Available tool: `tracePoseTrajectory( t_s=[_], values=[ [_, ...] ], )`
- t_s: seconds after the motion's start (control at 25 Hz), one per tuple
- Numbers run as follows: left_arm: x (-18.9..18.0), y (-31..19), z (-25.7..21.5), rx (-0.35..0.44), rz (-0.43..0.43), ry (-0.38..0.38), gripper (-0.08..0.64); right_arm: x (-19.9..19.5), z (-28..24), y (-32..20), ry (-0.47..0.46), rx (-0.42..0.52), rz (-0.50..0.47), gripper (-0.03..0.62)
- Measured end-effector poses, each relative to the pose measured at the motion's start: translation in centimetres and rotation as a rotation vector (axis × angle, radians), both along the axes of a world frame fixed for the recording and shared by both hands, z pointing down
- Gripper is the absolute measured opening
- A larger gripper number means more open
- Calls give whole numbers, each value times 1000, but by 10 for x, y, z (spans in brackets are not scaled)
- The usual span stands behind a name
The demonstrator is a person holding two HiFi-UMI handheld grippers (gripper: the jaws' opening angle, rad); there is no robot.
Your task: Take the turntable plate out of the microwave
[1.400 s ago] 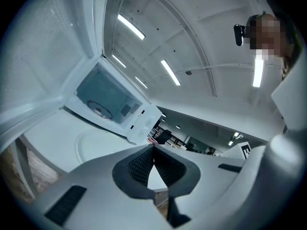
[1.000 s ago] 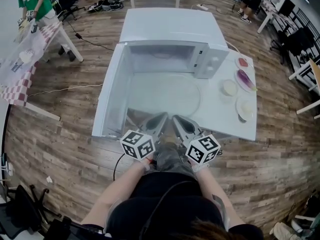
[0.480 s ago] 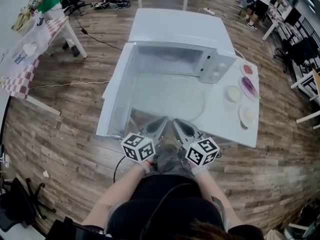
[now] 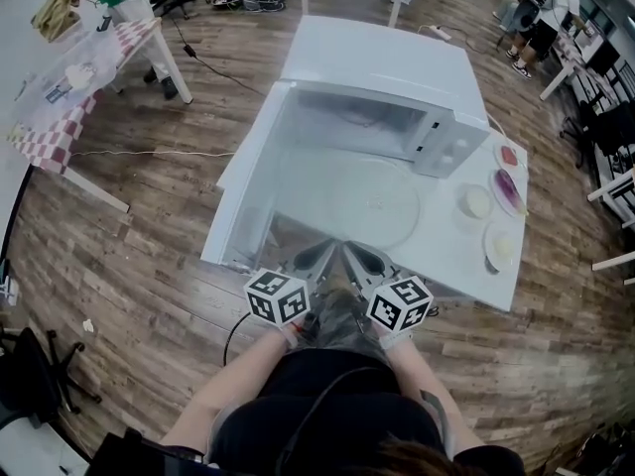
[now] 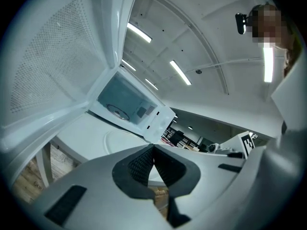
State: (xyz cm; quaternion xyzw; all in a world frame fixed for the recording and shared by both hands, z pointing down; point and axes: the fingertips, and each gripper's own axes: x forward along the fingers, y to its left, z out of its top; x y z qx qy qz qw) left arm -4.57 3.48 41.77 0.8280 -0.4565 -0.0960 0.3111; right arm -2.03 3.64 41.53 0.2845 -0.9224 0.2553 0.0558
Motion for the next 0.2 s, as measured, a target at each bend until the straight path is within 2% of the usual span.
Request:
tracePoseTrajectory(
  t_s=[0.2],
  values=[
    [-9,-4,4,-12,-47,18,12,-6,-1,1,10,2,-49,31]
  ],
)
